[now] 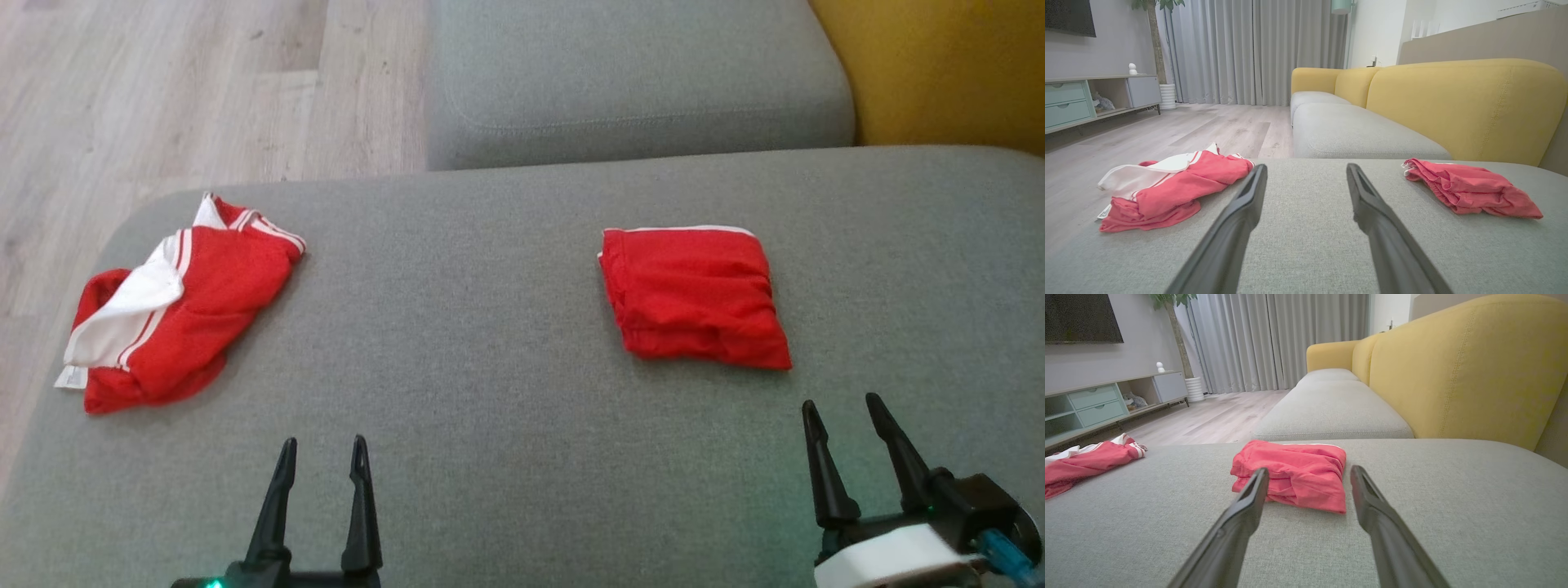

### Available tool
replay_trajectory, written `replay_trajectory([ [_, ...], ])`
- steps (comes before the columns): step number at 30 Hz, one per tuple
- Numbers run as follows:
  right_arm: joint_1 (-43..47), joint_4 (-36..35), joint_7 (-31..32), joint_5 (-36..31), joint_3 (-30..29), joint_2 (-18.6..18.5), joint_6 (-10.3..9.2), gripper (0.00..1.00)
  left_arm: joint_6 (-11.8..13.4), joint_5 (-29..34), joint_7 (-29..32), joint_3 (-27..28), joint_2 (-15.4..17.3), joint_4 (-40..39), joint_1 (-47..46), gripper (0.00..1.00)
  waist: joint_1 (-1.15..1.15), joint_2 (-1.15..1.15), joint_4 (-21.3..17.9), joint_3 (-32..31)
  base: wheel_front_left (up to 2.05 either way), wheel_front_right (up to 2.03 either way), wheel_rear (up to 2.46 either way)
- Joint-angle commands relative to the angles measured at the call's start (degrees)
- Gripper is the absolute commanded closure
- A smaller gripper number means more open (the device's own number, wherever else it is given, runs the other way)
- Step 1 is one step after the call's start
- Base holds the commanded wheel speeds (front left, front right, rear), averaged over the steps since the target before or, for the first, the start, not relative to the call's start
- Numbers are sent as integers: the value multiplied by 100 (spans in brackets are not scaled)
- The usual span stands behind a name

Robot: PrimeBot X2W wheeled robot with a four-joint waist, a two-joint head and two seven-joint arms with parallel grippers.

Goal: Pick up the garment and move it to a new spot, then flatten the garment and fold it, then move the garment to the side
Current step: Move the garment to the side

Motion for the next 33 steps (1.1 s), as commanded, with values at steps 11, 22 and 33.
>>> replay_trajectory([
  [11, -1662, 1105, 104, 1222, 248, -397, 39, 0, -23, 185, -28, -66, -13, -472, -621, 0, 0, 0, 95, 1004, 0, 0, 0],
  [22, -3688, 2872, 1675, 2514, 763, -1158, 39, 0, 41, 114, -28, -405, -13, -577, -1232, 0, 0, 0, 345, 1755, 0, 0, 0],
  [33, -4037, 3090, 1694, 3510, 1861, -1389, 39, 100, 100, 71, -28, -392, -13, -480, -1467, 0, 0, 0, 271, 2029, 0, 0, 0],
])
